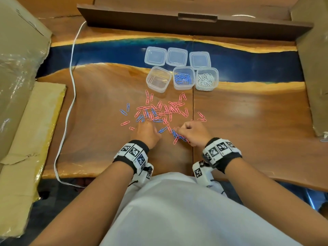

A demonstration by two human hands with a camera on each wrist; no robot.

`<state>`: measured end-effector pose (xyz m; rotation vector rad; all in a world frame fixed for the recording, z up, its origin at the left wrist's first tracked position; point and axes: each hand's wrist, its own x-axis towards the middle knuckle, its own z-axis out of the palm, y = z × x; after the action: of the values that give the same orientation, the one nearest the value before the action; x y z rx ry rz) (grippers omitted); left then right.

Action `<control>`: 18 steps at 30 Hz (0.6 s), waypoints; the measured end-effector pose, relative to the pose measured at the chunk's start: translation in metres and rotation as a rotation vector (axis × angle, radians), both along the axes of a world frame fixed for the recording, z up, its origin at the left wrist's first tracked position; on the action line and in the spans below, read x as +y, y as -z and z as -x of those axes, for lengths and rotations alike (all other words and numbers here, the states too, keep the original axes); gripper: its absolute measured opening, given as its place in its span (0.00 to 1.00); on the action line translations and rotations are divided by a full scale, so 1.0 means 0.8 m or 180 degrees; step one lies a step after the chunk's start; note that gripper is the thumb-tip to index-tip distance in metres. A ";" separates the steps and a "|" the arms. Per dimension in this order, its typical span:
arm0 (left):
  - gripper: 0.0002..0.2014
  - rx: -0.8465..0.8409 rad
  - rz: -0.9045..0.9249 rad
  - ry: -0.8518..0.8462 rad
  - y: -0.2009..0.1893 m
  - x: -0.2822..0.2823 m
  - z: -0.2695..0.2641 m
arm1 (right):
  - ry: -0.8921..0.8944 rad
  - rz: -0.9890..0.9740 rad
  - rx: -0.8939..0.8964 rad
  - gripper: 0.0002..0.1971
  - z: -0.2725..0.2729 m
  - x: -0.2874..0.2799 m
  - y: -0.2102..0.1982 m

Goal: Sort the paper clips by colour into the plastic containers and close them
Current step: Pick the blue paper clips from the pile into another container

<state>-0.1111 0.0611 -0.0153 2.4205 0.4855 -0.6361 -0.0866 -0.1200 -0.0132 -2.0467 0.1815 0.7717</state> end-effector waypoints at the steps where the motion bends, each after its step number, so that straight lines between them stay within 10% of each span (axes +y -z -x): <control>1: 0.05 -0.0026 0.0067 0.0002 -0.001 0.001 0.001 | -0.0173 0.0186 -0.0235 0.17 -0.001 0.005 0.003; 8: 0.11 -0.0251 0.0894 -0.0405 -0.005 0.015 0.013 | -0.1350 0.1462 -0.1076 0.07 0.002 0.029 0.000; 18: 0.22 -0.0111 0.1910 -0.1266 -0.010 0.014 0.007 | -0.1163 0.0642 -0.0571 0.09 -0.016 0.014 -0.002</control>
<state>-0.1168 0.0726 -0.0069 1.7062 0.6338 -0.4763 -0.0736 -0.1087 -0.0113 -2.3638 -0.2320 0.8088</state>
